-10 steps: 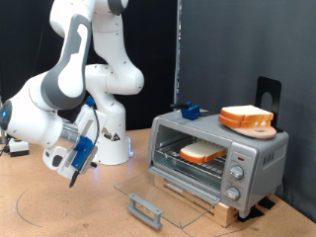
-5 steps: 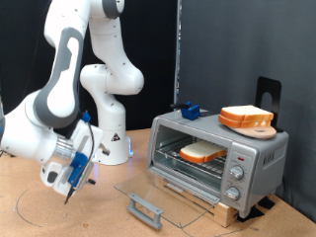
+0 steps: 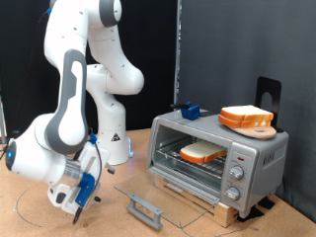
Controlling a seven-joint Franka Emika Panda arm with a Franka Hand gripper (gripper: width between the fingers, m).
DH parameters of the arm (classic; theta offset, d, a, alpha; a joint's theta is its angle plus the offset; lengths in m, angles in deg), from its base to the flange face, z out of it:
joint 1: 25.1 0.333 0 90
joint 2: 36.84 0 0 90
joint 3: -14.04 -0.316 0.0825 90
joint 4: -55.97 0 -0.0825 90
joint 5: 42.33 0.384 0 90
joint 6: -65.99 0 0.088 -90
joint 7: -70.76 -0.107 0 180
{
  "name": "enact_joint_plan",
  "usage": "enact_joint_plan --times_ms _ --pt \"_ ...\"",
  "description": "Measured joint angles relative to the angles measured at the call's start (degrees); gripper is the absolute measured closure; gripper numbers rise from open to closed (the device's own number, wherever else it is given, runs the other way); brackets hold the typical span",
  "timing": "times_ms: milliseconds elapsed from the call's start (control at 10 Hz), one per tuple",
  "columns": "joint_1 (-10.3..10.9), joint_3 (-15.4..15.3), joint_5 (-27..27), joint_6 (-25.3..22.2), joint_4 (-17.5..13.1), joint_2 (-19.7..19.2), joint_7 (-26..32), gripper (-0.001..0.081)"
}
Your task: Make a piece of toast with the oven
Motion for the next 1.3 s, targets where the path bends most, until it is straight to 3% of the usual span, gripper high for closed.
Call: enact_joint_plan --times_ms 400,700,1100,1300 --pt "1.18 -3.02 0.61 2.15 4.02 -0.86 0.76 -0.0003" --pt "0.59 -3.48 0.95 -4.91 4.81 0.86 2.38 -0.0003" --pt "-2.04 -3.21 0.93 -15.58 4.93 5.61 4.29 -0.0003" --pt "-2.18 -3.07 0.88 -19.15 5.62 8.59 2.97 -0.0003"
